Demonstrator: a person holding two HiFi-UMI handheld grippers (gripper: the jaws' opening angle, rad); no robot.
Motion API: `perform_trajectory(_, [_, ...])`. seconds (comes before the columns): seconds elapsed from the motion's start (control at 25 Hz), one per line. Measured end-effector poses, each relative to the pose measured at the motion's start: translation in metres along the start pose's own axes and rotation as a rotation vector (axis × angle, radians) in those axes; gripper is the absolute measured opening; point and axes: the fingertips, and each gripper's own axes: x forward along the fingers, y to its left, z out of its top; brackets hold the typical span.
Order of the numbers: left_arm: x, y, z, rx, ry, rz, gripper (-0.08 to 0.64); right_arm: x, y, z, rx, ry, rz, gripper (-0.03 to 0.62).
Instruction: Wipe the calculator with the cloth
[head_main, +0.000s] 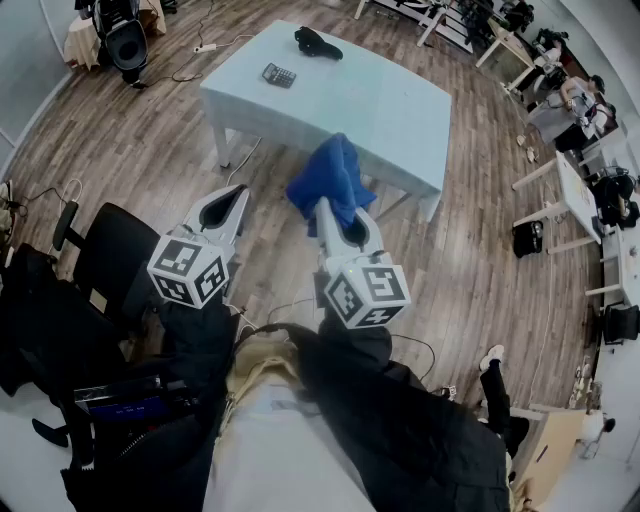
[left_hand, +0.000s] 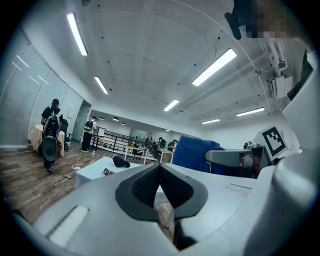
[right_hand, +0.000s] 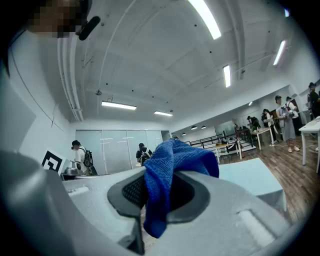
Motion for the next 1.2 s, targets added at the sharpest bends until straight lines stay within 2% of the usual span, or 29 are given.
perform_trajectory(0.44, [-0.006,0.003,-0.013,-0.014,0.017,-0.017,0.000,0.004,0.006,-0.014,-0.004,0.026,-0.007,0.072])
perform_trajectory(0.88, [-0.028,0.001,-0.045,-0.059,0.038,-0.045,0.000,-0.016,0.018,-0.046,-0.016,0.065,-0.040,0.074])
perform_trajectory(1.04, [-0.032,0.039,-0.045,-0.102,0.056,-0.041,0.000,0.005,0.030,-0.054,-0.011,0.101,-0.087,0.075])
perform_trajectory(1.2, [-0.029,0.065,-0.049,-0.133,0.070,-0.014,0.000,0.013,0.021,-0.064,0.011,0.133,-0.134,0.075])
